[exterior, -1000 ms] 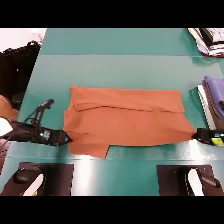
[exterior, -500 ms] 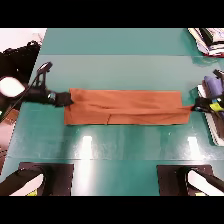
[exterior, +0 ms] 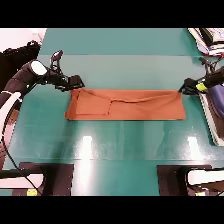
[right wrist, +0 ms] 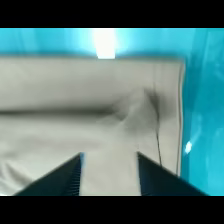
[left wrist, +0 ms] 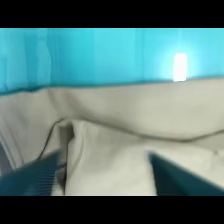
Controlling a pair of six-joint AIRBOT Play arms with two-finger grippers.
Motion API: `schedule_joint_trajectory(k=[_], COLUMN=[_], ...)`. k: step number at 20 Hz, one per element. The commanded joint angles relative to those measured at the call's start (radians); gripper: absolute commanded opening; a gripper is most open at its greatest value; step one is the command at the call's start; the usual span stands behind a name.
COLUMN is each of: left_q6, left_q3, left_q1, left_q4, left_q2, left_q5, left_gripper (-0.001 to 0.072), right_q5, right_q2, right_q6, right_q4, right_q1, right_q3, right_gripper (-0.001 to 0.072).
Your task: Fold the shirts.
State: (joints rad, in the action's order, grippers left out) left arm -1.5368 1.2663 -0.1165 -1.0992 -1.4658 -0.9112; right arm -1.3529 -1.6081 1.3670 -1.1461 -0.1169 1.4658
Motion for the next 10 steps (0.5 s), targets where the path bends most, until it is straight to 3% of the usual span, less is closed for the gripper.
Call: schedule_joint_trajectory(k=[1,6,8,10], left_q6=[0.000,0.000,0.003,0.011], left_q3=[0.047,0.092,0.092,0.092], left_q1=[0.000,0.000,0.000,0.000], left_q4=[0.000,0.011,0.035,0.084], left_q2=[-0.019,-0.017,-0.017,-0.018], left_q5=[-0.019,-0.162,-0.159,-0.133], left_gripper=[0.0608,0.0597,0.0053,0.0037], right_q5=[-0.051,-0.120,-0.120,-0.121], right_q2=[-0.060,-0.009,-0.013,-0.037], right_q6=[-0.039,-0.113,-0.151,-0.180], right_q4=[0.053,0.054,0.057,0.059], right_q1=[-0.026,-0.149,-0.208,-0.245], right_q3=[0.087,-0.038,-0.118,-0.174], right_gripper=[0.0414,0.0414,0.0418,0.0456])
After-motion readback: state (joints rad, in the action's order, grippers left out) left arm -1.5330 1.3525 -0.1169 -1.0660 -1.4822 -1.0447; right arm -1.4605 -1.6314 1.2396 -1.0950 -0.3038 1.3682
